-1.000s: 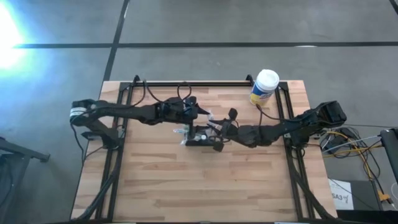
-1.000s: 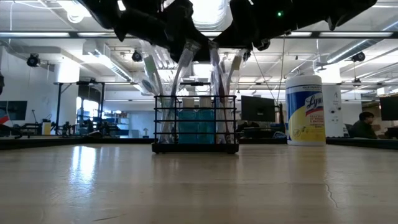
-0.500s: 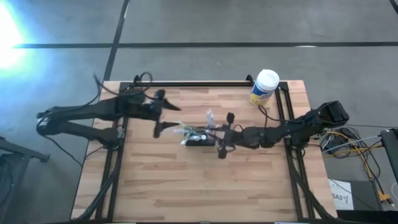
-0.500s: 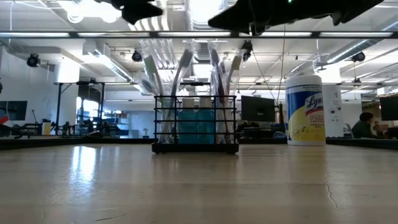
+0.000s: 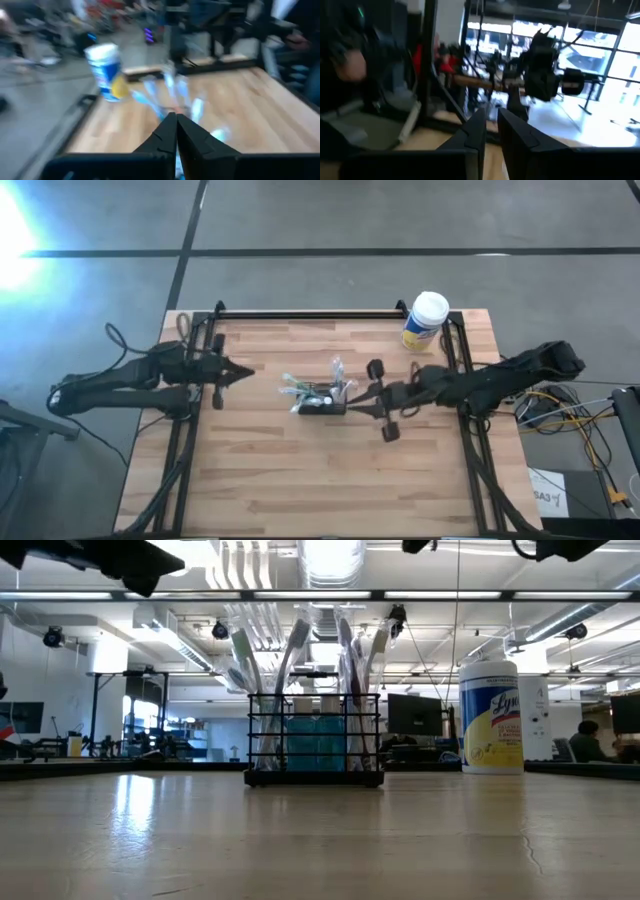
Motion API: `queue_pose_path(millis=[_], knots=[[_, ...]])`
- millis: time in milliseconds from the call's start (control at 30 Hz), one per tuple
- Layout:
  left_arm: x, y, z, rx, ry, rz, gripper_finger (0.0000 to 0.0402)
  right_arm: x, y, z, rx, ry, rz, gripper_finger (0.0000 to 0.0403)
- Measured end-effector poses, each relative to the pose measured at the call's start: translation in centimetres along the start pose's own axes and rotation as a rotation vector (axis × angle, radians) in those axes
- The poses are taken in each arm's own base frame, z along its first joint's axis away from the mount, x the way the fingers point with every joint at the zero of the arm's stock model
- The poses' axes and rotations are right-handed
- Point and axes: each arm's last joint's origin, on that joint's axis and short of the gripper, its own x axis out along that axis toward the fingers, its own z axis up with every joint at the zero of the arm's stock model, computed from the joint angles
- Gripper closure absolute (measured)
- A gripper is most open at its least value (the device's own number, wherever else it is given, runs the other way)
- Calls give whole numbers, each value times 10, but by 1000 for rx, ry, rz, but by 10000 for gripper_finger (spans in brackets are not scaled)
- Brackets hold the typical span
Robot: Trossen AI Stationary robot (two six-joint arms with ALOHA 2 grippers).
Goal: Pick & Place toothbrushing station
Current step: Return to Home Position
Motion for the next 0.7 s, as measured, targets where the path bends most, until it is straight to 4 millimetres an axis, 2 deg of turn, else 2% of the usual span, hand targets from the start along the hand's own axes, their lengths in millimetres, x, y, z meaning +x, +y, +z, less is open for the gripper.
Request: queue_pose_path(millis=[133, 267, 367, 500, 700], knots=[[-9, 0, -10, -24, -95, 100, 397, -22, -10, 10, 72, -16, -14, 373], [-2, -3, -30, -39, -241, 119, 398, -44, -17, 9, 122, -25, -55, 384], [8, -6, -59, -5, -184, 126, 399, -60, -19, 1, 149, -23, -100, 391], [10, -8, -80, 29, -182, 136, 399, -80, -20, -14, 177, -16, -231, 394], [4, -6, -77, 10, -252, 177, 400, -104, -19, -32, 197, -106, -289, 394]])
